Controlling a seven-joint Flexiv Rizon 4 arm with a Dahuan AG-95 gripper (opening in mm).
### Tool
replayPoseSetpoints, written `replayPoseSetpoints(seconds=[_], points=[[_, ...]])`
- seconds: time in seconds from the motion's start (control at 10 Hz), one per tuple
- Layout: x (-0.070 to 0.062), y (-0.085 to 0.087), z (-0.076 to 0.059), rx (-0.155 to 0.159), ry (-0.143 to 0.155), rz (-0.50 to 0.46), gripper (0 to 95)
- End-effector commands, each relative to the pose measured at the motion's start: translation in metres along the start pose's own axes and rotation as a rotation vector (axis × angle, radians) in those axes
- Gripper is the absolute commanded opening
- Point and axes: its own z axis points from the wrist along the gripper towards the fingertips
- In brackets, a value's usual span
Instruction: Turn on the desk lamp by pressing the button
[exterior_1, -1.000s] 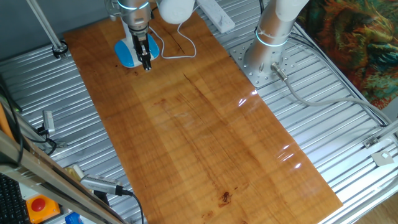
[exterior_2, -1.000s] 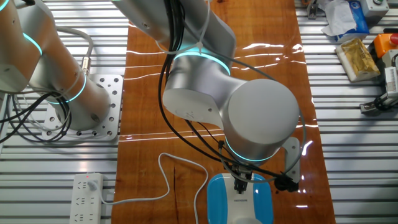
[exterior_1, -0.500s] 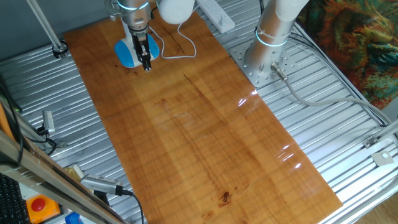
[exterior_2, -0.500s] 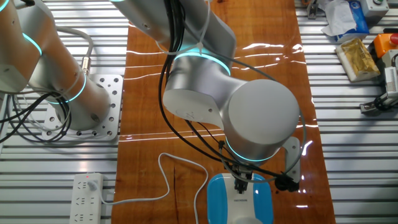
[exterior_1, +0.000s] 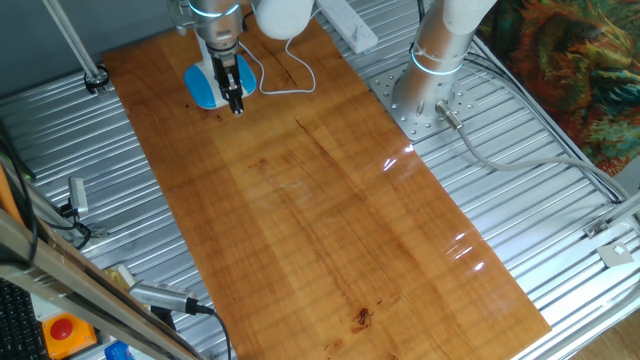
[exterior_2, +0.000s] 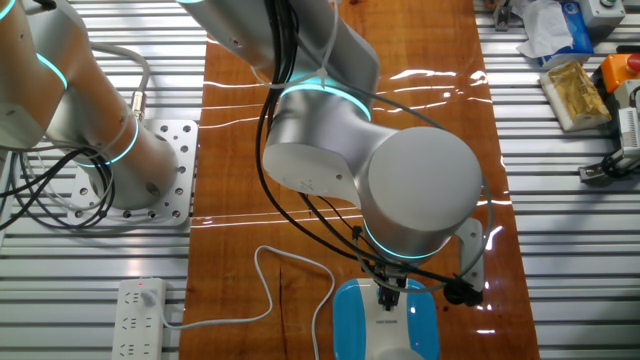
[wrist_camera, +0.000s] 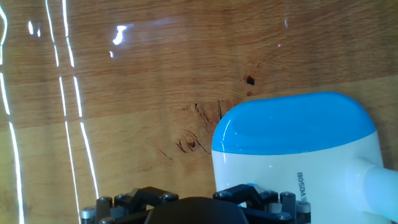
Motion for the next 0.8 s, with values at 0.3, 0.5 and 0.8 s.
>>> replayPoseSetpoints(seconds=[0.3,0.5,0.8], points=[[0.0013,0.0023,0.0015,0.003,-0.004,0.009,95.0],[0.0013,0.0023,0.0017,0.003,-0.005,0.007,95.0],[0.0012,0.0021,0.0038,0.002,-0.012,0.002,95.0]])
